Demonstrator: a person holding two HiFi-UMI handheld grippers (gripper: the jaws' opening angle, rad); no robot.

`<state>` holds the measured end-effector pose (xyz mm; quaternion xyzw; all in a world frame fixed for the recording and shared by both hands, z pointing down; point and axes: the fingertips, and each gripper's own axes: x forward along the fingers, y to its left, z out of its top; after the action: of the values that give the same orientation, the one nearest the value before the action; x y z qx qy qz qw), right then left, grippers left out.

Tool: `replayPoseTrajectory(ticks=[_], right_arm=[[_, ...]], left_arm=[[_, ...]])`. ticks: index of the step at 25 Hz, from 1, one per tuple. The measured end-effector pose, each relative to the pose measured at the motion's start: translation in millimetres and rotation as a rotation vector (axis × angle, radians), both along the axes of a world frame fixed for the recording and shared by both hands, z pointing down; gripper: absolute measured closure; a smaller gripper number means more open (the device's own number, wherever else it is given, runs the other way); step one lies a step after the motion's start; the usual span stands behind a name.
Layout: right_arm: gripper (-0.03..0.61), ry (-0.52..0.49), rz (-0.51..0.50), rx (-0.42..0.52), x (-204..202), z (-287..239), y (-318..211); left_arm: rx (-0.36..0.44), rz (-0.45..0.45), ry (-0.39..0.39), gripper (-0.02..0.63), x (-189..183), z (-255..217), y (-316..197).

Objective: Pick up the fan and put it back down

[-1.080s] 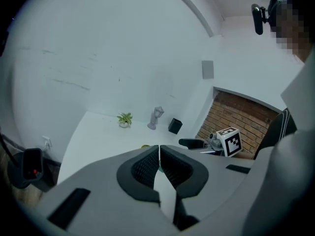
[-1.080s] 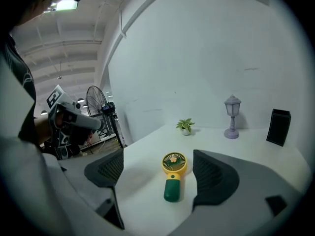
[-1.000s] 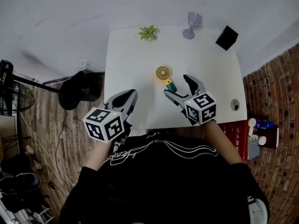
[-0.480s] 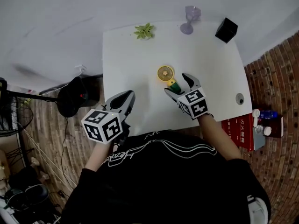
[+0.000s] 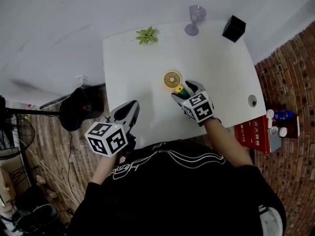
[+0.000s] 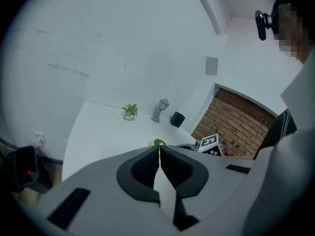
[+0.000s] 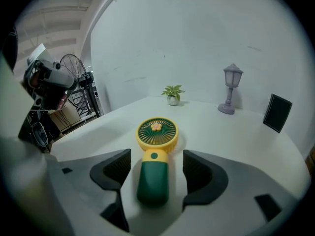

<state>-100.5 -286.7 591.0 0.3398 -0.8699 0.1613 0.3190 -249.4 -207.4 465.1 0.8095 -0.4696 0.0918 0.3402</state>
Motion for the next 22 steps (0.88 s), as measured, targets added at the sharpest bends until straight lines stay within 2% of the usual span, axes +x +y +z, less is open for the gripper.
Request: replayPoseTrajectory(ticks=[12, 22], right_arm=[[0.391, 0.081, -0.019, 0.010, -3, 13, 0], [0.396, 0.070, -0.024, -0.047, -3, 14, -1]], left_arm=[[-0.001, -0.011, 0.025, 0.580, -8, 2, -5], [0.000, 0.025, 0.032, 0.580, 6, 2, -13]])
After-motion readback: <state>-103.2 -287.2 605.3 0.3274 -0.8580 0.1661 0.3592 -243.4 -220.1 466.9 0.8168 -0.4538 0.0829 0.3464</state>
